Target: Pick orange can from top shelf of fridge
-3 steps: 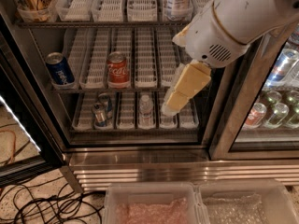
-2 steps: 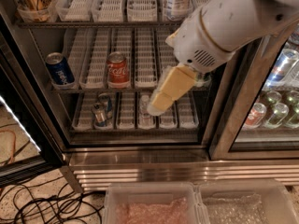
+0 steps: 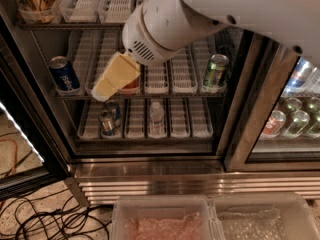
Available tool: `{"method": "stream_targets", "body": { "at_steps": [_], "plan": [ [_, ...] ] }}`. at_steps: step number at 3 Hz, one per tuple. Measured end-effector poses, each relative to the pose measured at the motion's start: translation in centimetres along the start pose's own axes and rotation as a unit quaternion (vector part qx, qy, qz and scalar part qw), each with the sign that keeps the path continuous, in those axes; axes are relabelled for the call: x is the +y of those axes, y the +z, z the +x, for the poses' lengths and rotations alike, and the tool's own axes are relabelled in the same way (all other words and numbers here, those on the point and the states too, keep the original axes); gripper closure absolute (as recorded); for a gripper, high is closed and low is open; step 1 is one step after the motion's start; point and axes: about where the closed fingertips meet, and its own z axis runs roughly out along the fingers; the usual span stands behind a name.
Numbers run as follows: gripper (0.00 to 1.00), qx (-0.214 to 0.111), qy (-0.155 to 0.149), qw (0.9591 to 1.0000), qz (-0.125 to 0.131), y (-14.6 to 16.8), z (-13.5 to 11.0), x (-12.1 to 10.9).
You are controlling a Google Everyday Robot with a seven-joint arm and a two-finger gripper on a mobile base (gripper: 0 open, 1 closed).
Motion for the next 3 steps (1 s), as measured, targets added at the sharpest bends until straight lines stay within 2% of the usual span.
{"method": "stream_targets", "body": {
  "at_steps": [1, 2, 3],
  "plan": [
    [0.0, -0.002, 0.035, 0.9994, 0.006, -0.4, -0.4, 0.0],
    [0.0, -0.011, 0.027, 0.9995, 0.014, -0.6, -1.1, 0.2],
    [0.0, -0.034, 0.03, 0.9984, 0.034, 1.7, -2.9, 1.2]
  ]
}}
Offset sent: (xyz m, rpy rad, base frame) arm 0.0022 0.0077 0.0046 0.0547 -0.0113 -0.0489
